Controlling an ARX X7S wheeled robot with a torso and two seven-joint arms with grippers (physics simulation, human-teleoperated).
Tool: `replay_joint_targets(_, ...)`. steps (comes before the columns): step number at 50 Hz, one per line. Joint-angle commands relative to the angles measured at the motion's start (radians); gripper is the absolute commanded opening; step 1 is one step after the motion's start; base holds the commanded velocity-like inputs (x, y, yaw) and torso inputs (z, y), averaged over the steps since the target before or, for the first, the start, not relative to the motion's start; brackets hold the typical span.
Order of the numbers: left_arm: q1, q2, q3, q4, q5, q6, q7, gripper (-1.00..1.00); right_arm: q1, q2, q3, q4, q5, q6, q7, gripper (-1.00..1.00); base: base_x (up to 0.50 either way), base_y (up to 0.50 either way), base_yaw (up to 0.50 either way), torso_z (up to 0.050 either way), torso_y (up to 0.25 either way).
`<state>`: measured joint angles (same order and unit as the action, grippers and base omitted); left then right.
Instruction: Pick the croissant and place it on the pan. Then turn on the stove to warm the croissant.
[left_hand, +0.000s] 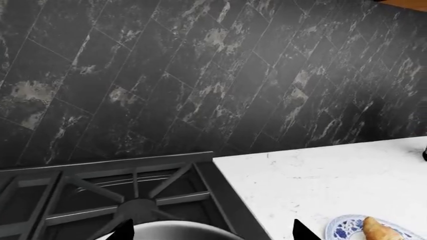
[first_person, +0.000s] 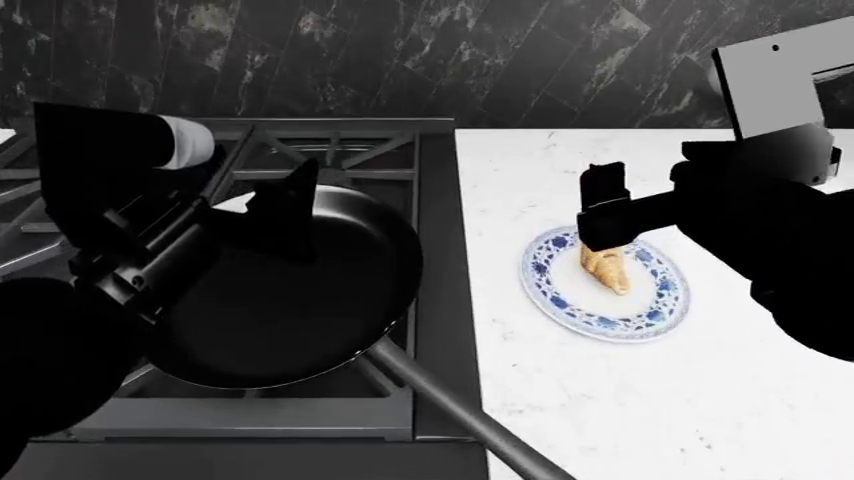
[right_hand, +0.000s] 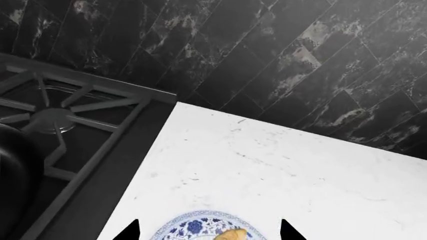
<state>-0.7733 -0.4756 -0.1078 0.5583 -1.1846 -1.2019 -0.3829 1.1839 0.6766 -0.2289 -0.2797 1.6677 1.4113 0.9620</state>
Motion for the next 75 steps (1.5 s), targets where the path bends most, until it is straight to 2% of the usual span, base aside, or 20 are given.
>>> replay_joint_targets(1, -0.006, -0.004, 0.009, -0.013, 0.003, 0.012, 0.009, 1.0, 0.095, -0.023, -0.119, 0.149, -0.217, 0.003, -0.231, 1.0, 0.0, 0.0, 0.0, 0.0, 0.0)
replay_joint_targets(10, -0.011, -0.007, 0.01, -0.02, 0.006, 0.021, 0.009, 1.0, 0.167, -0.054, -0.22, 0.277, -0.356, -0.046, -0.385, 1.0, 0.0, 0.0, 0.0, 0.0, 0.0)
replay_joint_targets(19, -0.004, -0.012, 0.007, -0.02, 0.006, 0.033, 0.011, 1.0, 0.195, -0.072, -0.275, 0.352, -0.421, -0.078, -0.455, 1.0, 0.0, 0.0, 0.0, 0.0, 0.0)
replay_joint_targets(45, 0.004, -0.023, 0.015, -0.018, 0.006, 0.058, 0.023, 1.0, 0.141, -0.075, -0.301, 0.445, -0.438, -0.098, -0.439, 1.0, 0.0, 0.0, 0.0, 0.0, 0.0)
replay_joint_targets(75, 0.005, -0.03, 0.039, -0.026, 0.017, 0.091, 0.053, 1.0, 0.118, -0.111, -0.396, 0.577, -0.543, -0.186, -0.523, 1.0, 0.0, 0.0, 0.0, 0.0, 0.0)
